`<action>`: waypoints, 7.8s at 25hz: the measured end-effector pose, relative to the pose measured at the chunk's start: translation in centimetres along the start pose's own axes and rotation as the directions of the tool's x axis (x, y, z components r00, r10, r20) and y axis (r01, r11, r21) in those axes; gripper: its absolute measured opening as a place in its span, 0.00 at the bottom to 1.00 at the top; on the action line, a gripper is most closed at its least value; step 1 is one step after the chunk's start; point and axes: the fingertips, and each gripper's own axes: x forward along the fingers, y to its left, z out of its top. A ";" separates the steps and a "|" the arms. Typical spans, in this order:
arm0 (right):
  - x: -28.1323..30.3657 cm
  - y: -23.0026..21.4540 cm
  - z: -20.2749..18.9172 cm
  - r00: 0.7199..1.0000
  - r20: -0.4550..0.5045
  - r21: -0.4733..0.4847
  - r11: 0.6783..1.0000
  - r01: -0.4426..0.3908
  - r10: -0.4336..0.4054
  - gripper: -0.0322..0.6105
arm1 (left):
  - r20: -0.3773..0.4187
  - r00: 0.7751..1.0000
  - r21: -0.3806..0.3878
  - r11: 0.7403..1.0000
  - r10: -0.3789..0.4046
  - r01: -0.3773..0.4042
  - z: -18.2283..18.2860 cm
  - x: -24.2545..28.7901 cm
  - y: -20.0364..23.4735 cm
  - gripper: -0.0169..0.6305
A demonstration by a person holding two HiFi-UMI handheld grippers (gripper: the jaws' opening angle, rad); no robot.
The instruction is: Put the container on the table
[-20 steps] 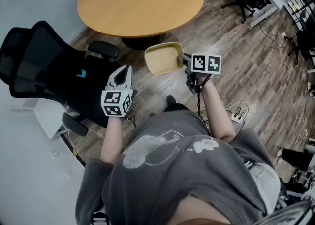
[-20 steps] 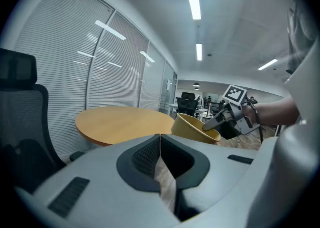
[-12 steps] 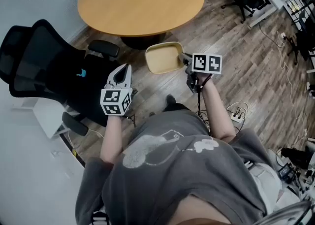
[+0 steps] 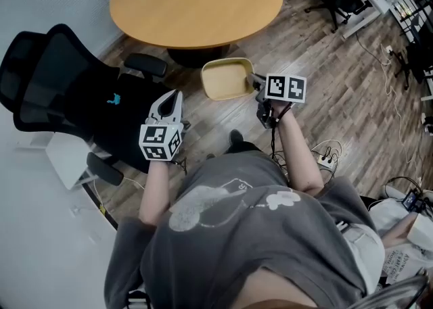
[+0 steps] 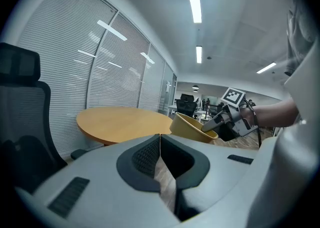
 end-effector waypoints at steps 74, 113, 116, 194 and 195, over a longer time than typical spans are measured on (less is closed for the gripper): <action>30.6 -13.6 34.5 0.956 -0.237 -0.110 0.973 -0.204 0.174 0.08 | -0.057 0.946 -0.164 0.931 0.320 -0.325 9.1 35.2 16.7 0.02; 53.2 -9.2 41.7 0.948 -0.319 -0.260 0.964 -0.063 -0.024 0.08 | -0.132 0.955 -0.246 0.925 0.264 -0.290 8.6 43.4 37.8 0.03; 53.9 -9.3 41.8 0.948 -0.316 -0.265 0.963 -0.049 -0.038 0.08 | -0.137 0.955 -0.257 0.922 0.263 -0.291 8.2 43.3 38.4 0.03; 37.5 -12.6 40.0 0.983 -0.175 -0.341 0.933 -0.112 0.054 0.18 | -0.030 0.945 -0.269 0.908 0.326 -0.321 11.6 38.3 22.8 0.03; 36.8 -12.9 39.8 0.983 -0.174 -0.341 0.933 -0.115 0.057 0.18 | -0.027 0.945 -0.266 0.909 0.326 -0.321 11.6 38.1 22.2 0.03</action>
